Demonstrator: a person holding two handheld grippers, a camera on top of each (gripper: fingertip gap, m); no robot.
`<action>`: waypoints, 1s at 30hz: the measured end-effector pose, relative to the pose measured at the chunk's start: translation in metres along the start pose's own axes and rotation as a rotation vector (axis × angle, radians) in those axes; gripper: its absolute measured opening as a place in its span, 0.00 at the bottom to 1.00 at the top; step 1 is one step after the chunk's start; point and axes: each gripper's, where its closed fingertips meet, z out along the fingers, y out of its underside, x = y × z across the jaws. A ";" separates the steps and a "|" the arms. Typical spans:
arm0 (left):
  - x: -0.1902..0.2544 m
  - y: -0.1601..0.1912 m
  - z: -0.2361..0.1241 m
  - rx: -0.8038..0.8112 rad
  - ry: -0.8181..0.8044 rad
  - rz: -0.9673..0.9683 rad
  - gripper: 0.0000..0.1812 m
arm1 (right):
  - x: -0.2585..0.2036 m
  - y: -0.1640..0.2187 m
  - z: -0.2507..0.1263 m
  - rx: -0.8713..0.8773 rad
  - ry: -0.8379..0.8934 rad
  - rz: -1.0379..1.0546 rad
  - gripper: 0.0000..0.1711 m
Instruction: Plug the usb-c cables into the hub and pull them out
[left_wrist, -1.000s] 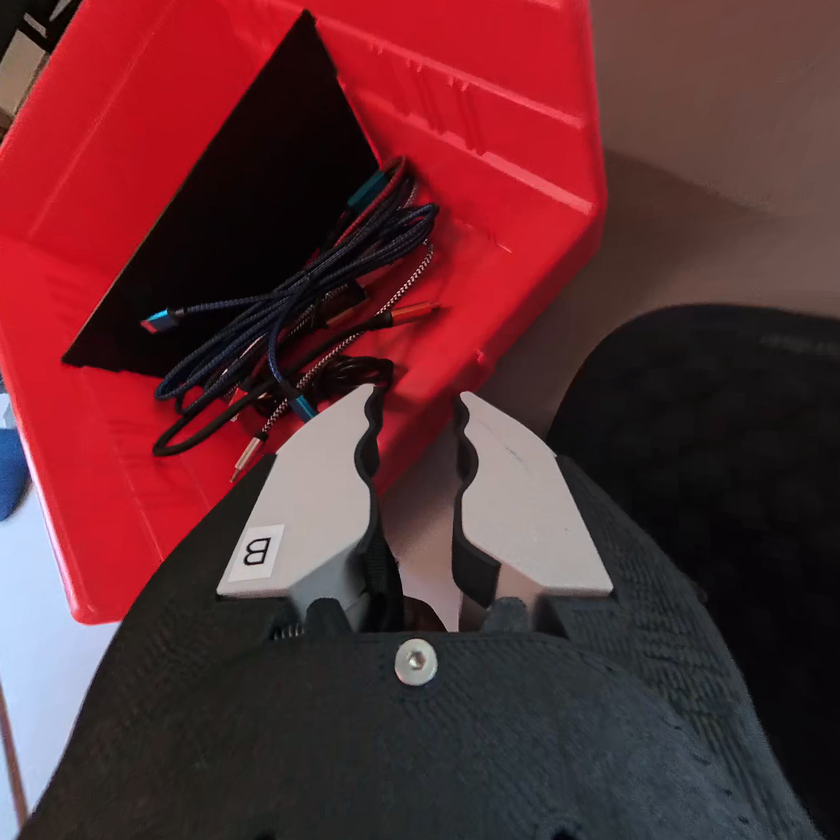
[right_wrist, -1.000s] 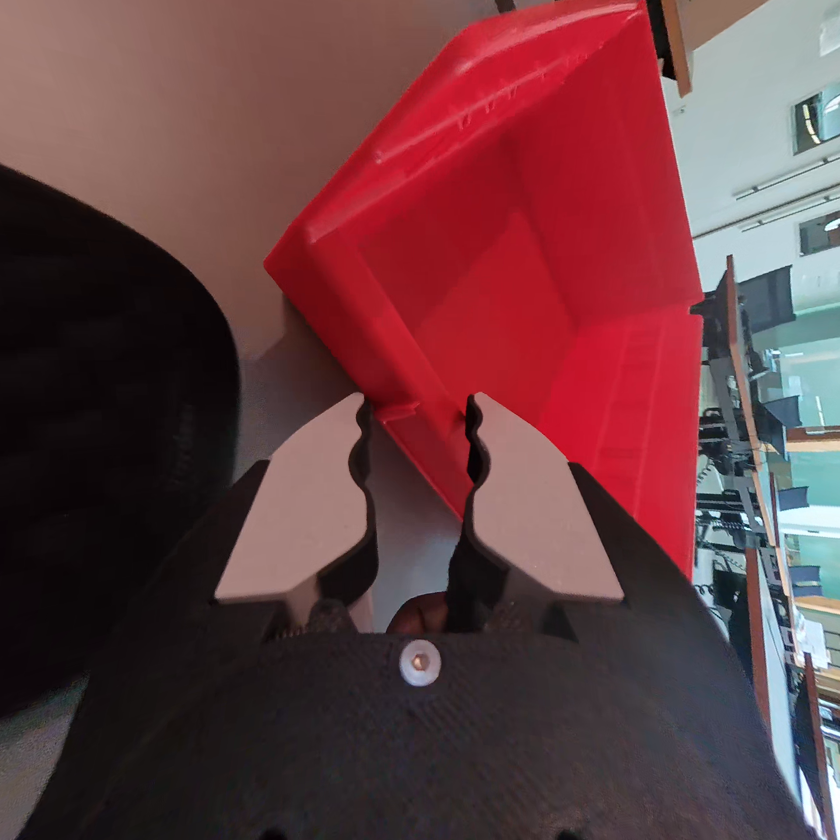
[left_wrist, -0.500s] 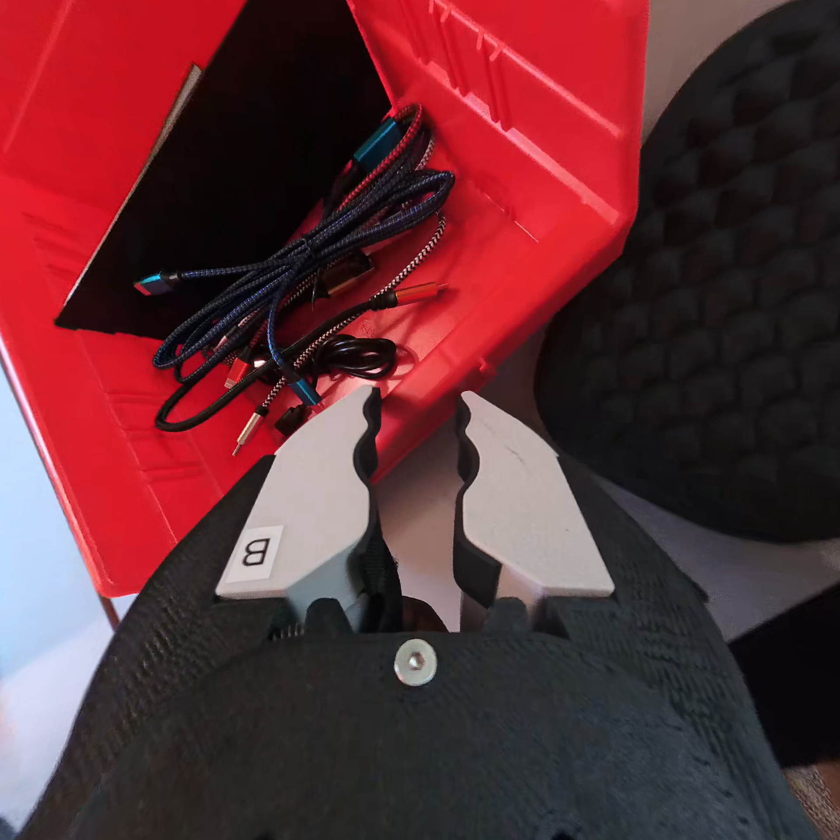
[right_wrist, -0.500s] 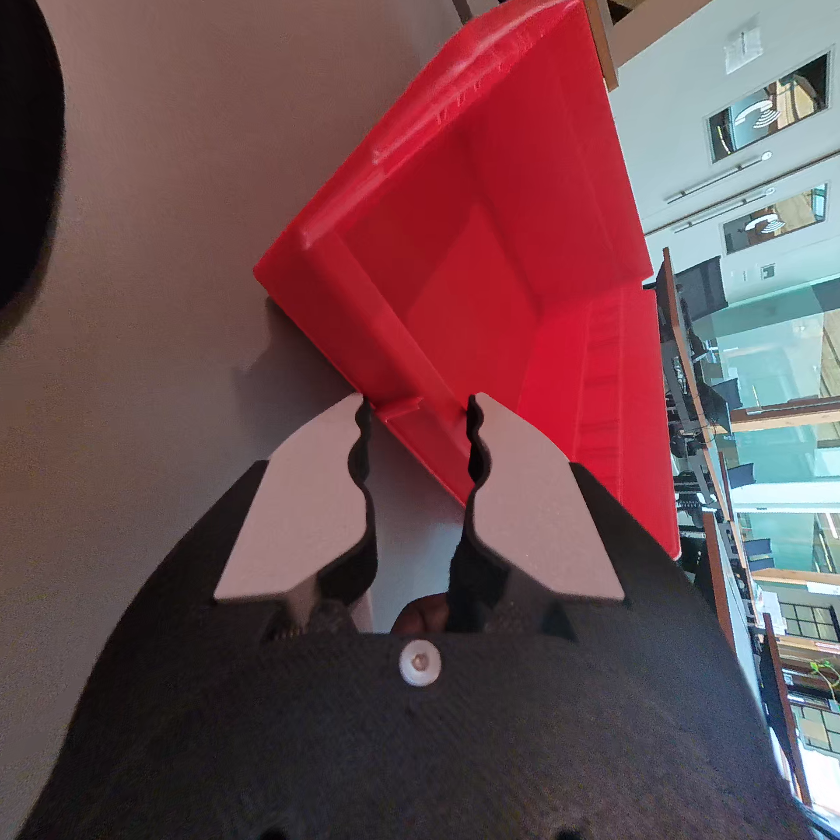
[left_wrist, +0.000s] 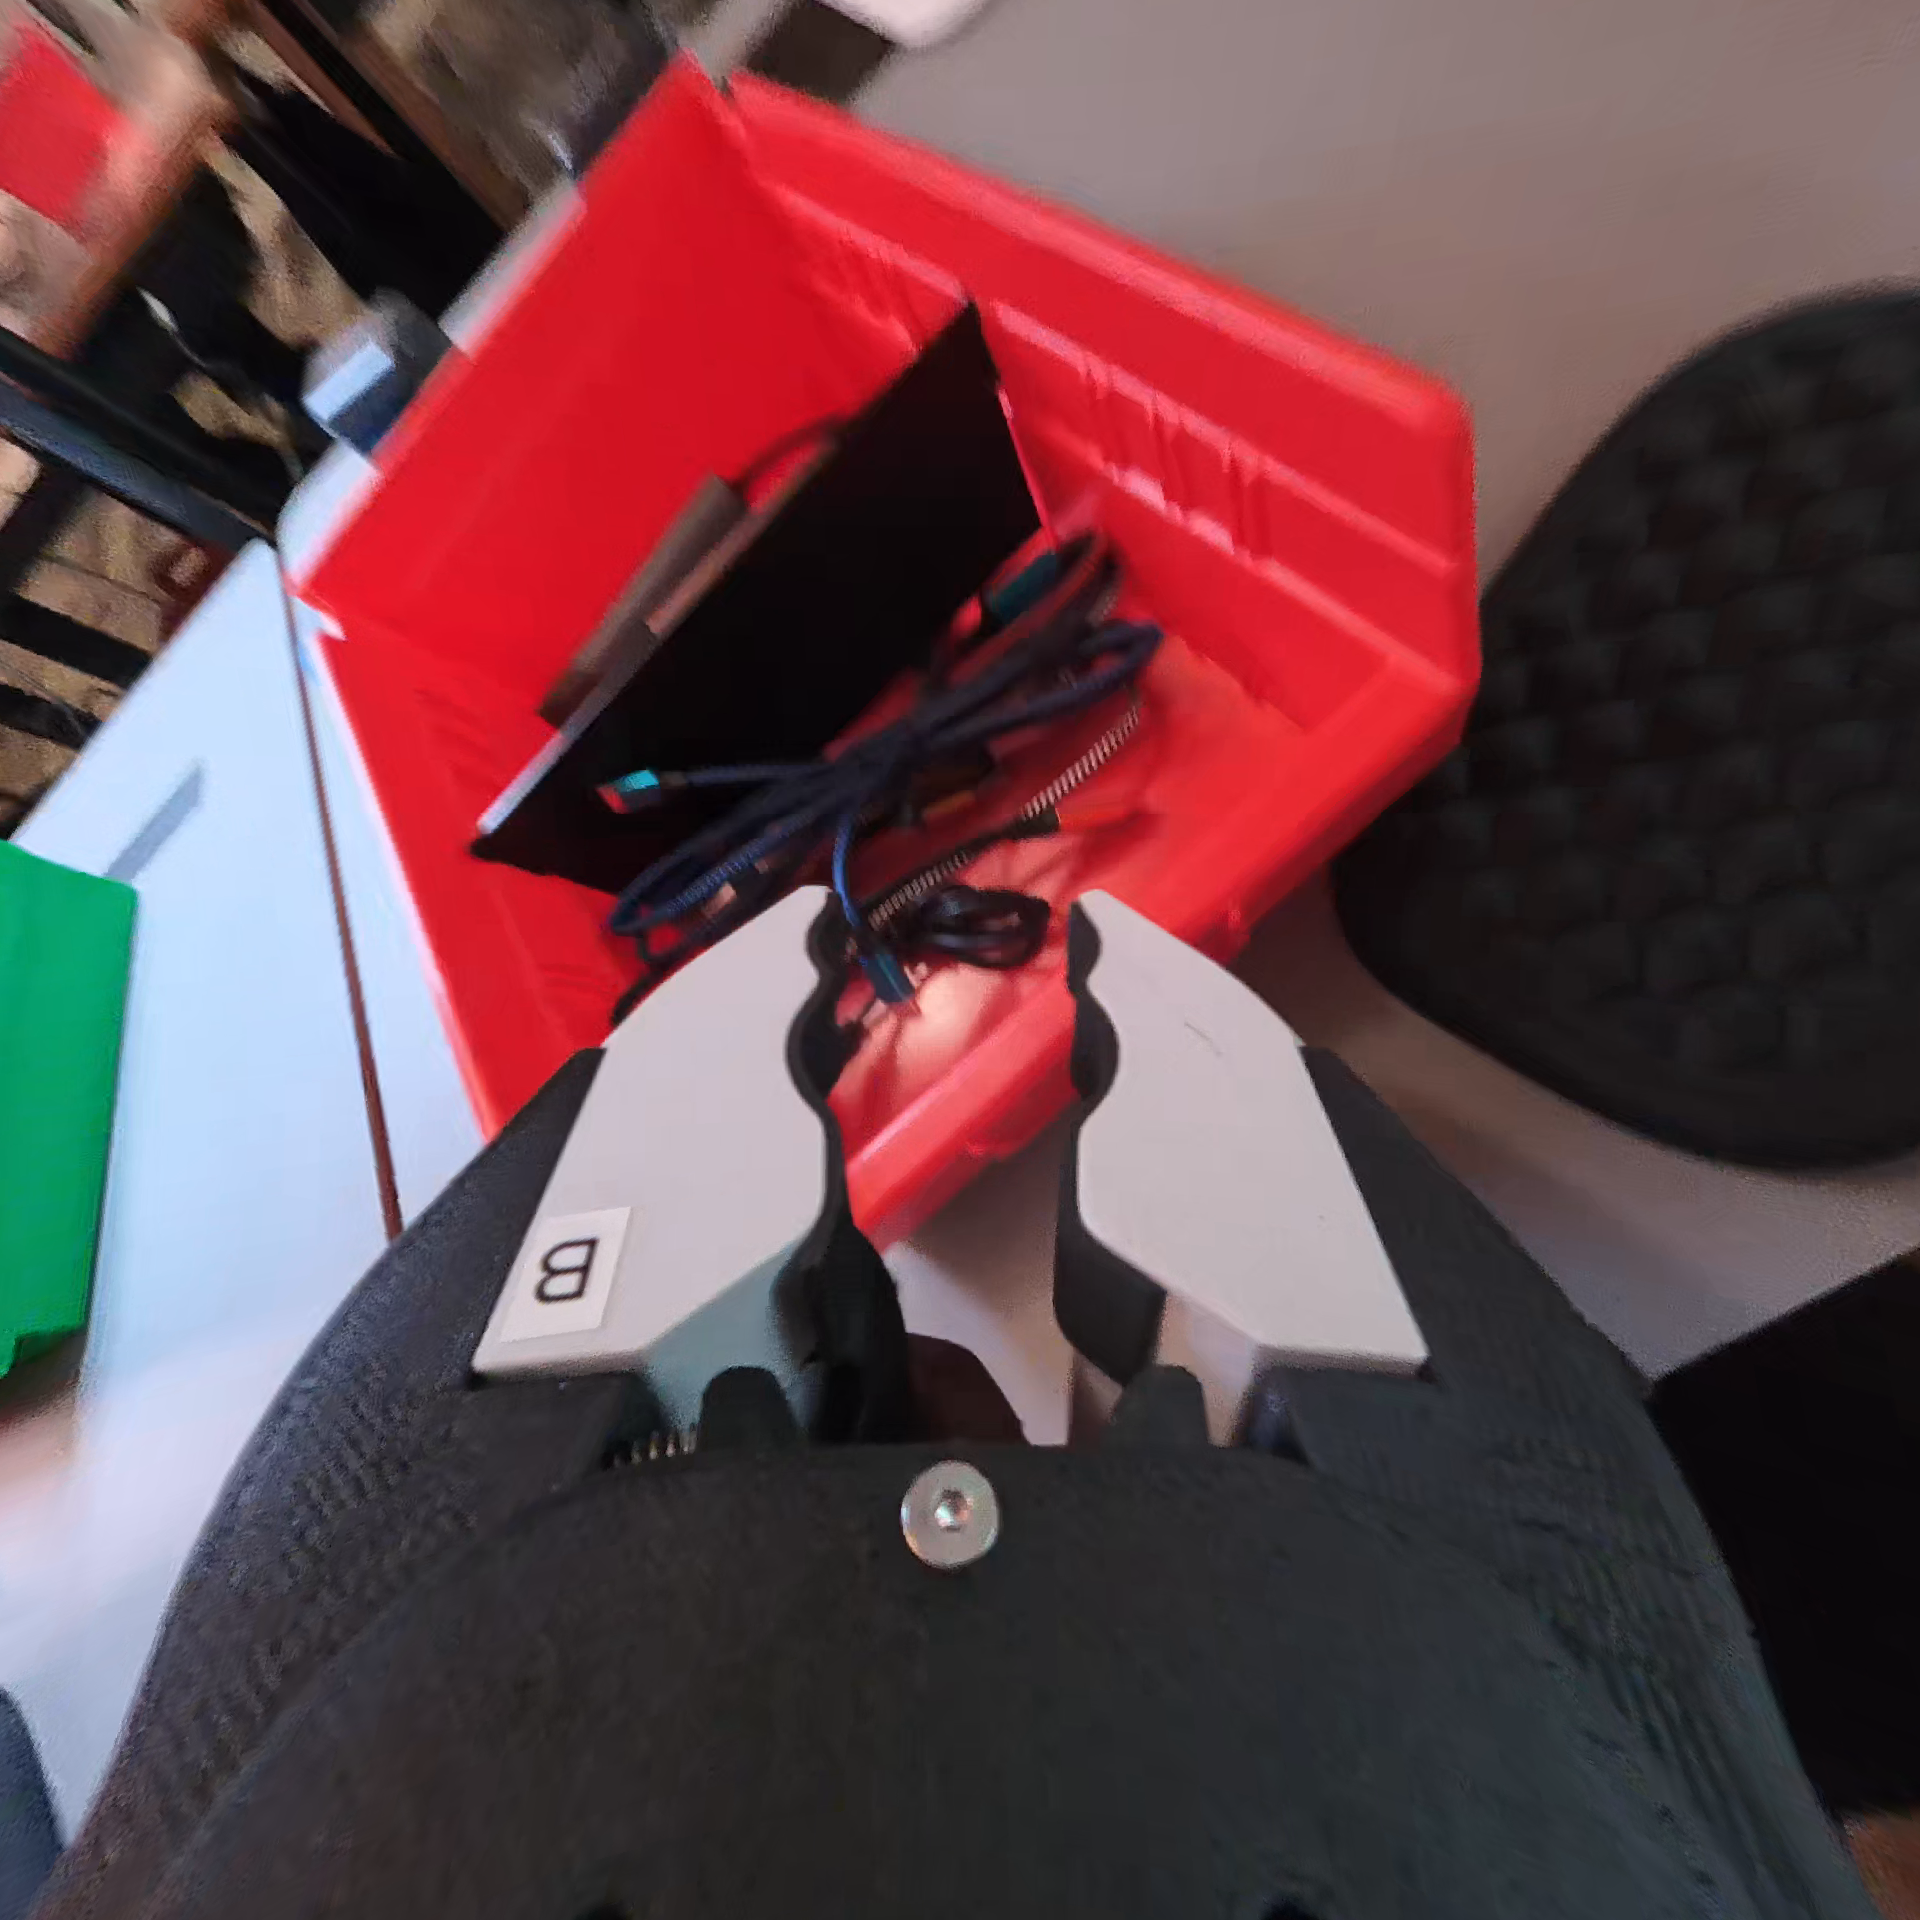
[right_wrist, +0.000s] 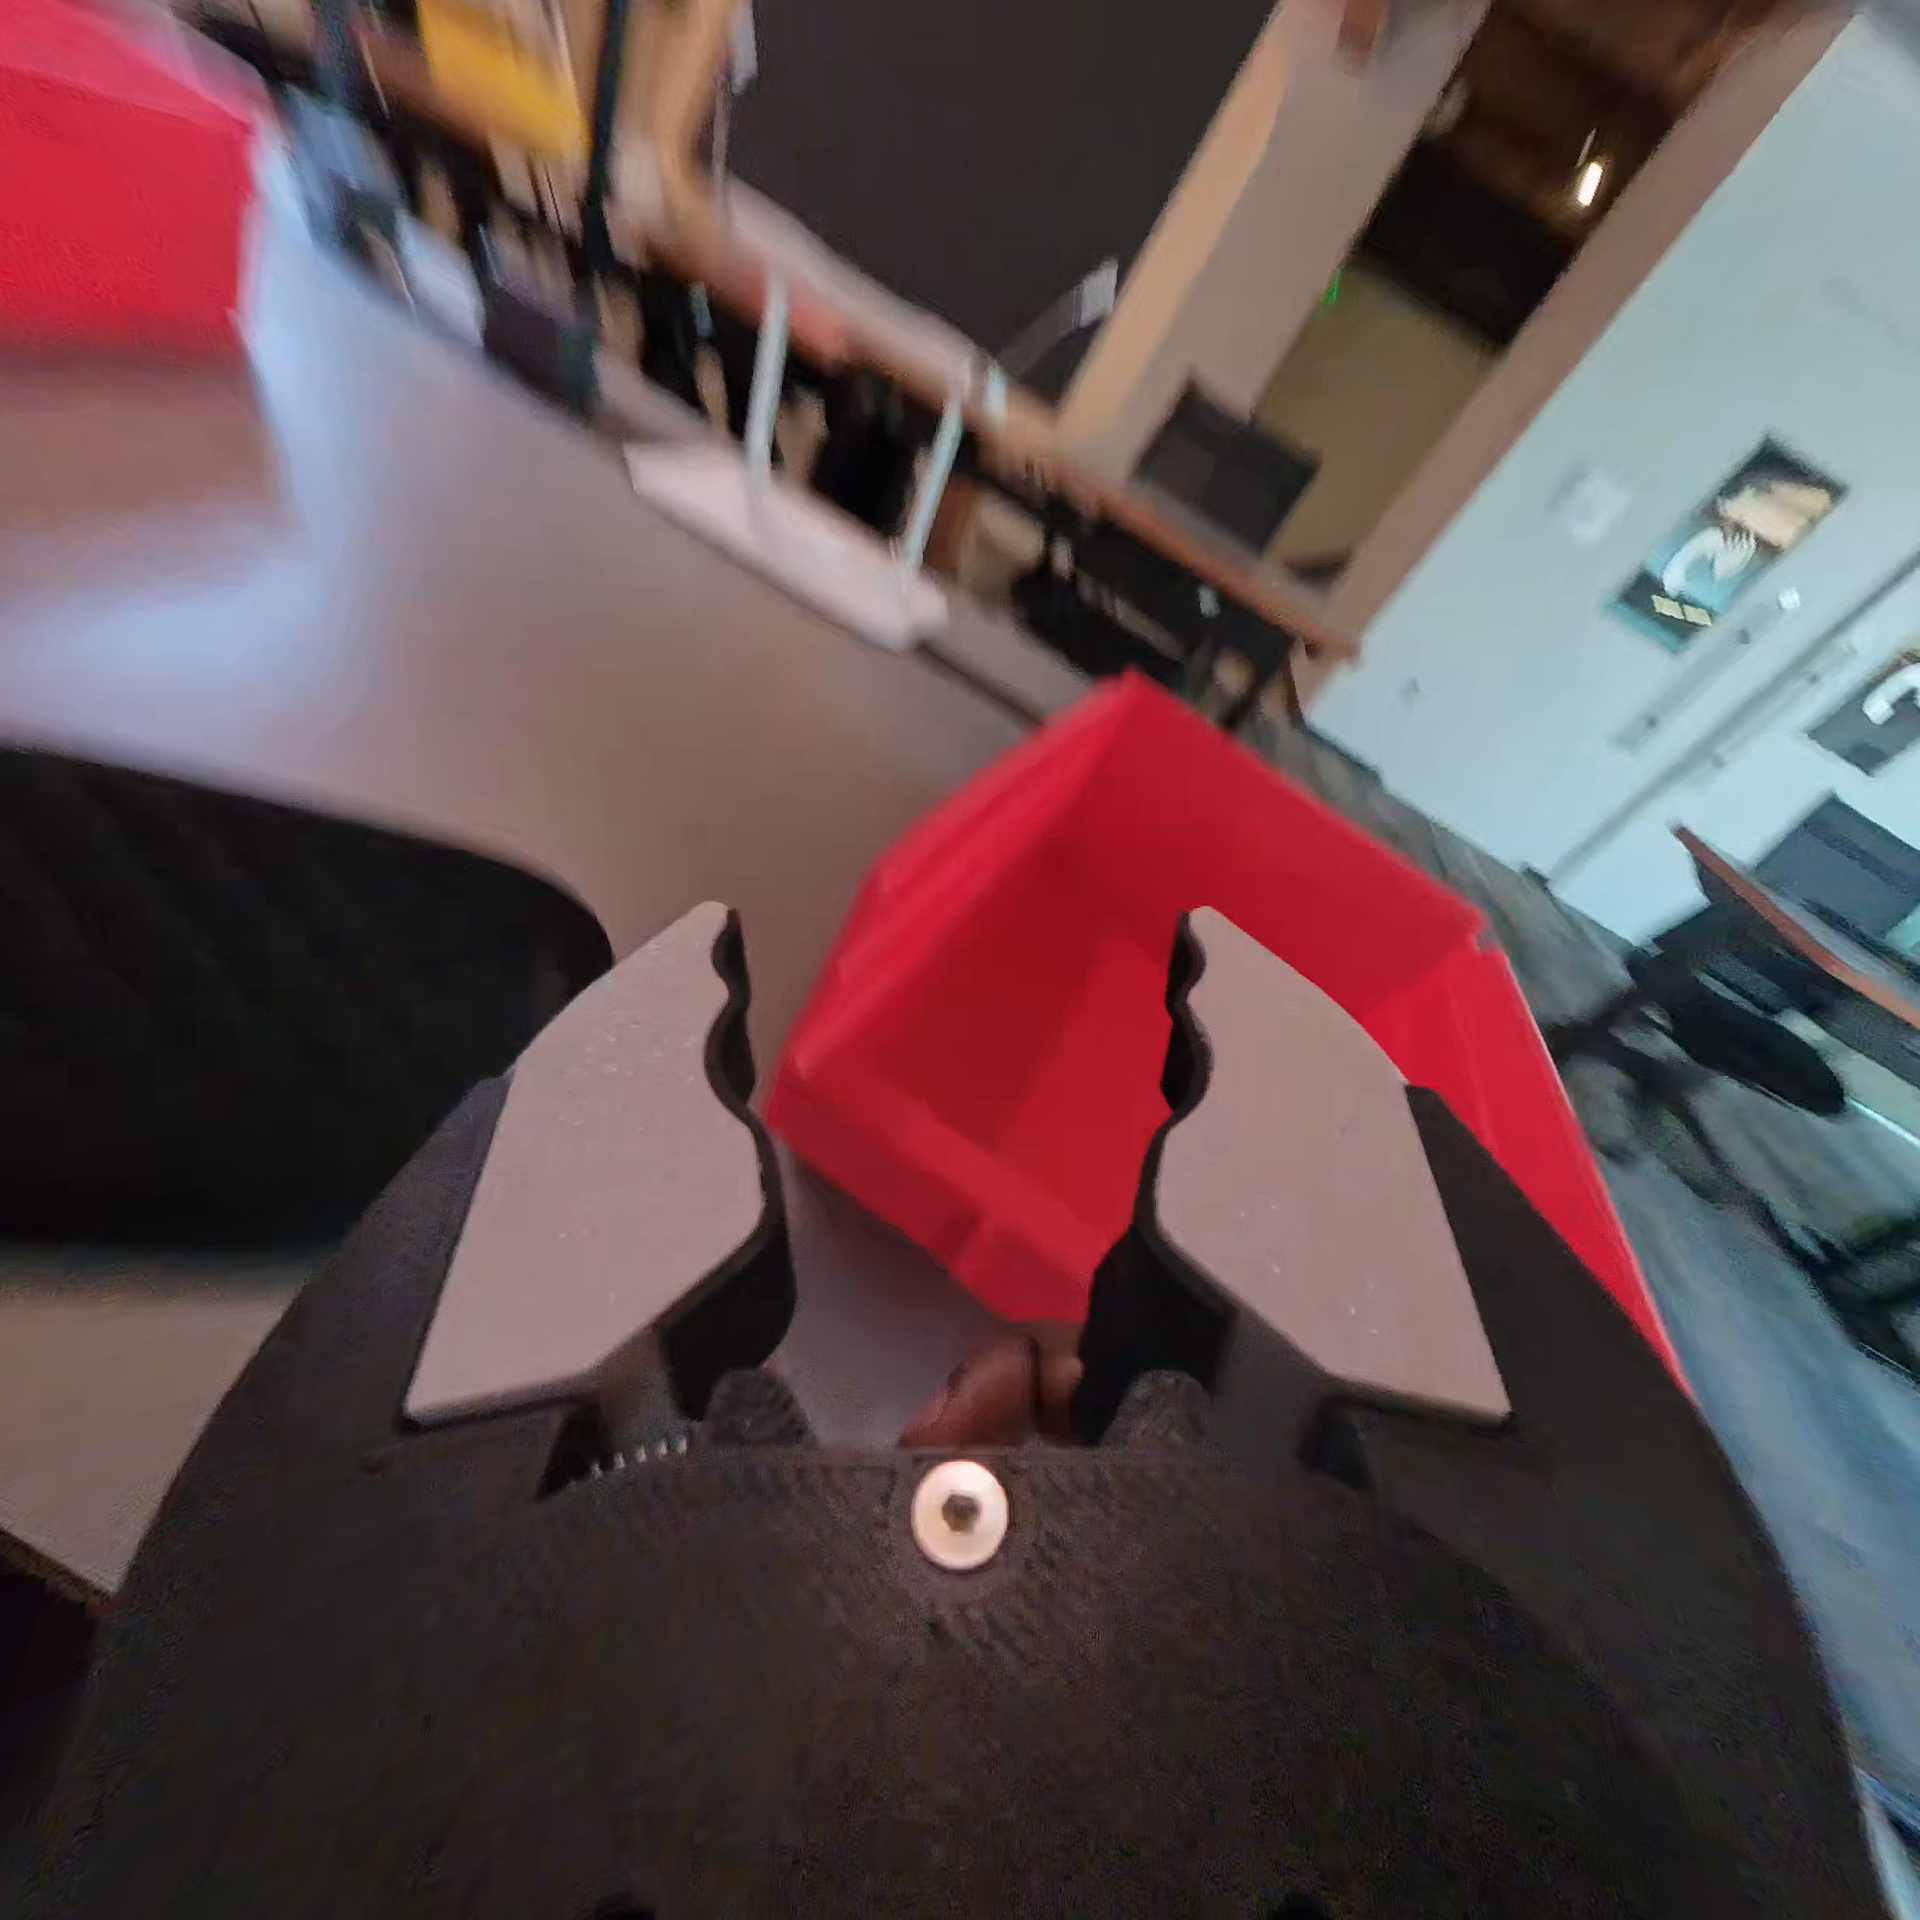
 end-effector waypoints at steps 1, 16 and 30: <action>-0.004 -0.011 -0.005 0.066 -0.014 -0.022 0.25 | -0.001 -0.021 -0.002 0.106 -0.012 0.063 0.48; -0.070 -0.091 0.069 -0.034 0.184 0.278 0.22 | -0.157 -0.088 0.072 0.340 -0.532 0.401 0.59; -0.047 -0.062 0.203 -0.190 0.626 0.691 0.12 | -0.169 -0.071 0.089 0.164 -0.591 0.441 0.53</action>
